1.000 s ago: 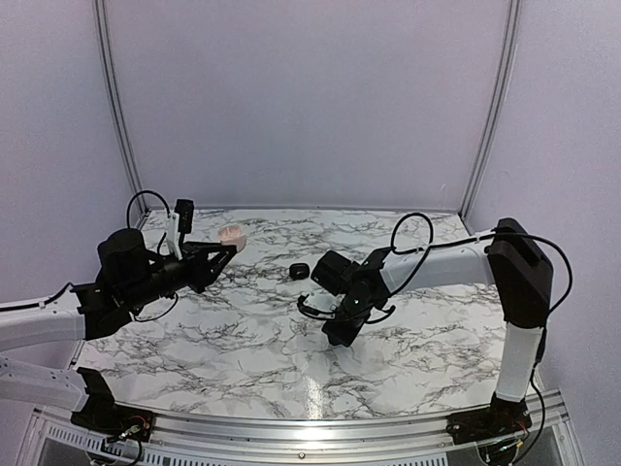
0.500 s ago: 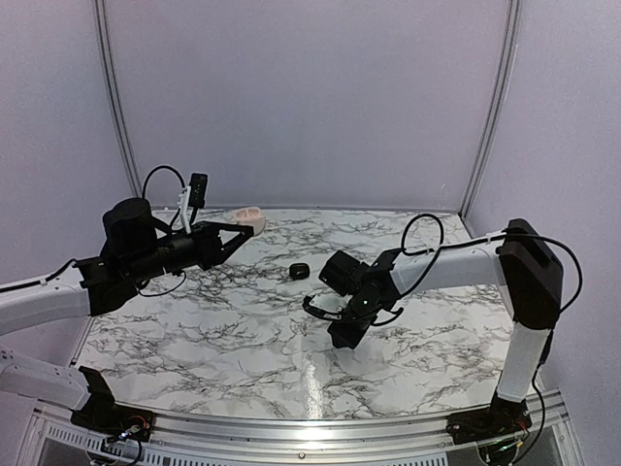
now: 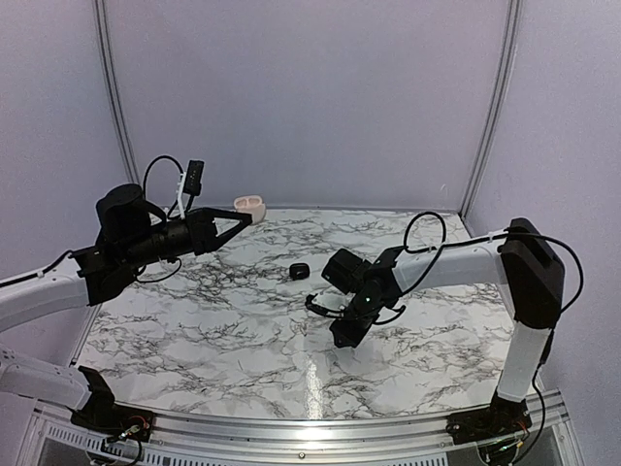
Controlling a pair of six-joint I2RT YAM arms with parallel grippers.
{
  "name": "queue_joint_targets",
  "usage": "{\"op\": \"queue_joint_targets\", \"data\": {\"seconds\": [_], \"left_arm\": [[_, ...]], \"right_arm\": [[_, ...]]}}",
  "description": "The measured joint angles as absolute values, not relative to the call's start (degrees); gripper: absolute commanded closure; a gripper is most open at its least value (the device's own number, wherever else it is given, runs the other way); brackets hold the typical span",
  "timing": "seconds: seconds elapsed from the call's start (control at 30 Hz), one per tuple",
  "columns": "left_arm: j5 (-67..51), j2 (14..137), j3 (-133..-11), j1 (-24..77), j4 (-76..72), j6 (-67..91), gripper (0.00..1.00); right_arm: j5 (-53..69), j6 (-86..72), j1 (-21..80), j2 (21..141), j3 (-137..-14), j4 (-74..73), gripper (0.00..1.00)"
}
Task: Insert the wireless bluetooth earbuds into the charging case
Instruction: Pick up the right earbud from the center of the board.
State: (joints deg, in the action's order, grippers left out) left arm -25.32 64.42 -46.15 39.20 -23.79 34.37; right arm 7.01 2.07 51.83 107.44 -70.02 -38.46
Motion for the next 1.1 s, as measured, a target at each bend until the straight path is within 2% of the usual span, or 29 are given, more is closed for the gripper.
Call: {"op": "queue_joint_targets", "data": {"seconds": [0.5,0.83,1.1], "left_arm": [[-26.02,64.12,-37.06,38.41,-24.08,29.50,1.00],[-25.45,61.78,-32.58,38.41,-24.05,22.59,1.00],[-25.21,61.67,-32.36,38.41,-24.05,21.15,1.00]], "right_arm": [[7.31,1.50,52.03,106.61,-70.37,-44.69,0.94],[6.07,1.06,54.50,105.78,-69.89,-48.66,0.83],[3.44,1.08,56.05,106.87,-71.68,-53.84,0.80]]}}
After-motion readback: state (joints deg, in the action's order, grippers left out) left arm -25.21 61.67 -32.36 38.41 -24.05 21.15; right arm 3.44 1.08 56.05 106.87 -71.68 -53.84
